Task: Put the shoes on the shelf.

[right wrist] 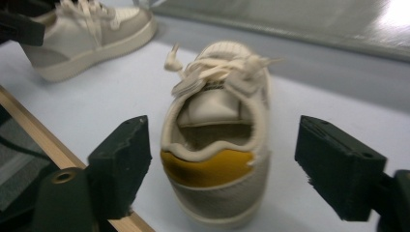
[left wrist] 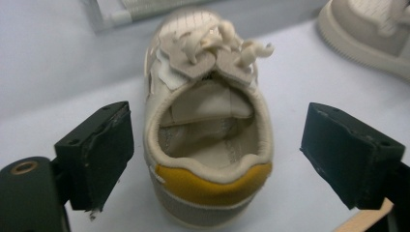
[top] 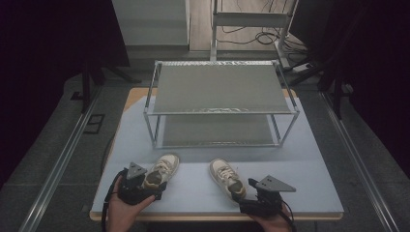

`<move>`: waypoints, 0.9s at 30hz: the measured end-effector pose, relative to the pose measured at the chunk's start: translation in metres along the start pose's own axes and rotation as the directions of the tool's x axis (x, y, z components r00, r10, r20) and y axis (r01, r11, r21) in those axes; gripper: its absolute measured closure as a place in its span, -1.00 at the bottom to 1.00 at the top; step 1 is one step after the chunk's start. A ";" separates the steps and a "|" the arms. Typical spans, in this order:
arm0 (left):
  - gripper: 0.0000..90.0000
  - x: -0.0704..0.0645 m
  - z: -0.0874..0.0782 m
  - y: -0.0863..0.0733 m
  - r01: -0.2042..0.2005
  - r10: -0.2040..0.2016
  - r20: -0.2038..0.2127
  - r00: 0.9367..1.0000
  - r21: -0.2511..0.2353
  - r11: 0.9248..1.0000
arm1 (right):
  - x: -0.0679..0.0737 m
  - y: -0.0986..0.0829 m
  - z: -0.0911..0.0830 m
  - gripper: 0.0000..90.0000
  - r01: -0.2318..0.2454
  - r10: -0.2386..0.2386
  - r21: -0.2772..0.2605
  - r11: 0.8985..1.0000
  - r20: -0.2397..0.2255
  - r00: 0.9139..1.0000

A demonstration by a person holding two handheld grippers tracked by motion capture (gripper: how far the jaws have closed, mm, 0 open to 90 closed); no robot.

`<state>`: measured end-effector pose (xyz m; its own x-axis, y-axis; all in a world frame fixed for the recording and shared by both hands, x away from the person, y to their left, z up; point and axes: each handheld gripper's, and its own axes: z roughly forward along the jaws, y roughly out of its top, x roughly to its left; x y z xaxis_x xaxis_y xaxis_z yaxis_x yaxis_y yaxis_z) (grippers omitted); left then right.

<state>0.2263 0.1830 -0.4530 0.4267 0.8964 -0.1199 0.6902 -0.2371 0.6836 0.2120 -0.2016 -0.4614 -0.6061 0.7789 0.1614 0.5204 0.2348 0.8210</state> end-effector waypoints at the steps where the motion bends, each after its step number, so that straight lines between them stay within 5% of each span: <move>1: -0.76 0.000 0.002 0.001 -0.005 0.005 -0.008 1.000 0.013 1.000 | 0.002 0.000 0.004 -0.58 0.007 -0.007 0.018 1.000 0.003 1.000; 8: -0.77 0.003 0.018 0.005 -0.012 0.017 -0.067 0.998 0.073 0.997 | 0.006 0.001 0.027 -0.61 0.016 -0.020 0.083 0.996 0.042 0.999; 16: -0.75 0.005 0.041 0.007 0.004 0.007 -0.075 0.997 0.148 0.989 | 0.008 0.000 0.048 -0.59 0.031 -0.042 0.143 0.989 0.079 0.996; 27: -0.54 0.004 0.045 0.007 0.005 0.002 -0.046 0.999 0.148 0.989 | 0.008 -0.003 0.057 -0.49 0.043 -0.057 0.180 0.983 0.075 0.996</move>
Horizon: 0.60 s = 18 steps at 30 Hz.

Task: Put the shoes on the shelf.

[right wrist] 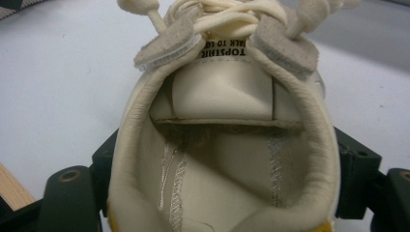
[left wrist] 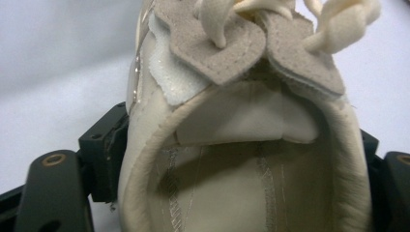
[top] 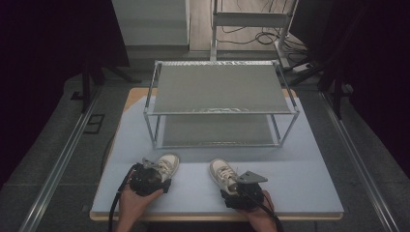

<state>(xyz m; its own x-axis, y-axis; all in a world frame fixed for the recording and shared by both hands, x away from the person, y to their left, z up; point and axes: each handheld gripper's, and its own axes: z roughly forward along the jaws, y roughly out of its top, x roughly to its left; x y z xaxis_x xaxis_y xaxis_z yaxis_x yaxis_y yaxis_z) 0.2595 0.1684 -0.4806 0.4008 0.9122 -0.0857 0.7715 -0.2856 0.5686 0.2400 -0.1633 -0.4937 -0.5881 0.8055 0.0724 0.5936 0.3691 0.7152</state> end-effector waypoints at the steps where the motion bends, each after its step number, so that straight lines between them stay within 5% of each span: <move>1: -0.52 0.000 0.000 0.000 -0.003 0.003 -0.003 1.000 0.000 1.000 | 0.000 0.000 0.000 -0.48 0.003 -0.003 0.001 1.000 0.000 1.000; 18: -0.39 -0.001 -0.008 -0.002 -0.024 0.024 0.001 1.000 -0.062 0.998 | -0.008 -0.001 -0.008 -0.35 0.003 -0.004 -0.015 1.000 -0.011 1.000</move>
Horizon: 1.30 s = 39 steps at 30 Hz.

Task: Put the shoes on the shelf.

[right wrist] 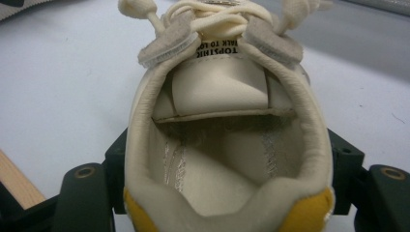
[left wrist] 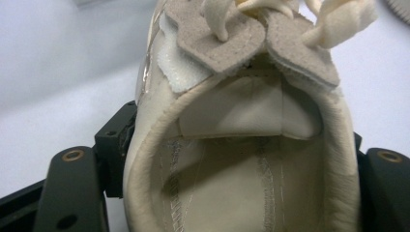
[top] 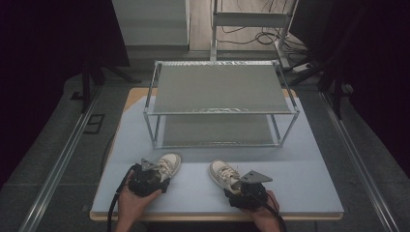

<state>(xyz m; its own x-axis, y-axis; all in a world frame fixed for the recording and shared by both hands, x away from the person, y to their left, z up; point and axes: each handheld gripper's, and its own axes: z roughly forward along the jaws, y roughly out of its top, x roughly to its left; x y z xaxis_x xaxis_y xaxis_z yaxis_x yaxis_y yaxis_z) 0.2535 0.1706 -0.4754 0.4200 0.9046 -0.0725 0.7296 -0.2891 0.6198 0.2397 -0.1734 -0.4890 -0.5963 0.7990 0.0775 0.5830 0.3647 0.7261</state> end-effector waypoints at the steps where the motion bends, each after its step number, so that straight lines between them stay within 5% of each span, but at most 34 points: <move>1: -0.39 -0.001 -0.001 0.000 0.002 -0.002 0.000 1.000 -0.005 1.000 | 0.000 0.000 -0.001 -0.35 -0.002 0.002 0.001 1.000 -0.005 1.000; 21: -0.39 -0.014 -0.009 0.014 -0.028 0.030 0.040 0.999 -0.066 0.997 | -0.020 0.010 -0.020 -0.35 -0.042 0.042 -0.062 0.997 0.011 0.999; 39: -0.39 -0.032 0.010 0.042 -0.070 0.076 0.069 0.995 -0.084 0.994 | -0.032 0.021 -0.019 -0.35 -0.064 0.066 -0.077 0.995 0.023 0.998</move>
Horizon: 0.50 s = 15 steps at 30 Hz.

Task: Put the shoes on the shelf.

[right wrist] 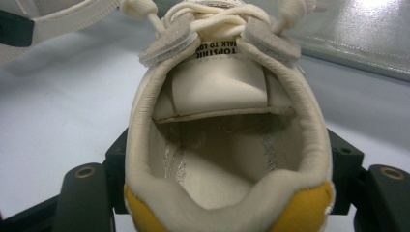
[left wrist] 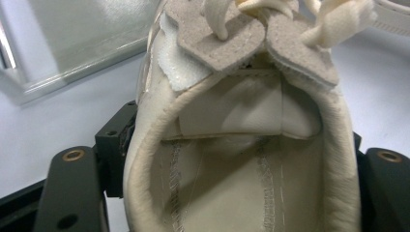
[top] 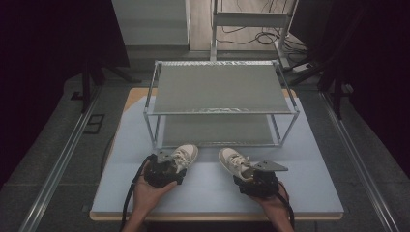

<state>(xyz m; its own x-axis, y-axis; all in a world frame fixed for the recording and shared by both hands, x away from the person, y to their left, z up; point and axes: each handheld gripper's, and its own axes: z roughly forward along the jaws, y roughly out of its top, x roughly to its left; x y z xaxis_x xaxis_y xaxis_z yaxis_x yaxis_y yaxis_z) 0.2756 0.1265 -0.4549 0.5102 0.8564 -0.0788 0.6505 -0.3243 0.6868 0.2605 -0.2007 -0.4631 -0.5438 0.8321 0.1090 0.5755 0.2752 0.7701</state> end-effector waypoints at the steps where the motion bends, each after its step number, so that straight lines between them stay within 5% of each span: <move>1: -0.39 -0.001 0.002 0.001 0.003 -0.003 0.002 1.000 -0.002 1.000 | -0.001 0.001 0.000 -0.35 0.000 0.000 0.000 1.000 0.003 1.000; 15: -0.39 -0.005 0.013 0.014 0.001 -0.001 0.016 1.000 -0.004 1.000 | -0.011 0.007 0.002 -0.35 -0.026 0.026 -0.008 1.000 0.017 1.000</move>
<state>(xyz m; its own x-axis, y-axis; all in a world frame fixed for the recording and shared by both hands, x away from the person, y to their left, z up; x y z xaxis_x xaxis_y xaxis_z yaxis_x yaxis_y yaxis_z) 0.2900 0.1122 -0.4543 0.5184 0.8503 -0.0907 0.6488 -0.3220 0.6895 0.2722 -0.2068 -0.4599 -0.5180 0.8472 0.1178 0.5843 0.2499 0.7721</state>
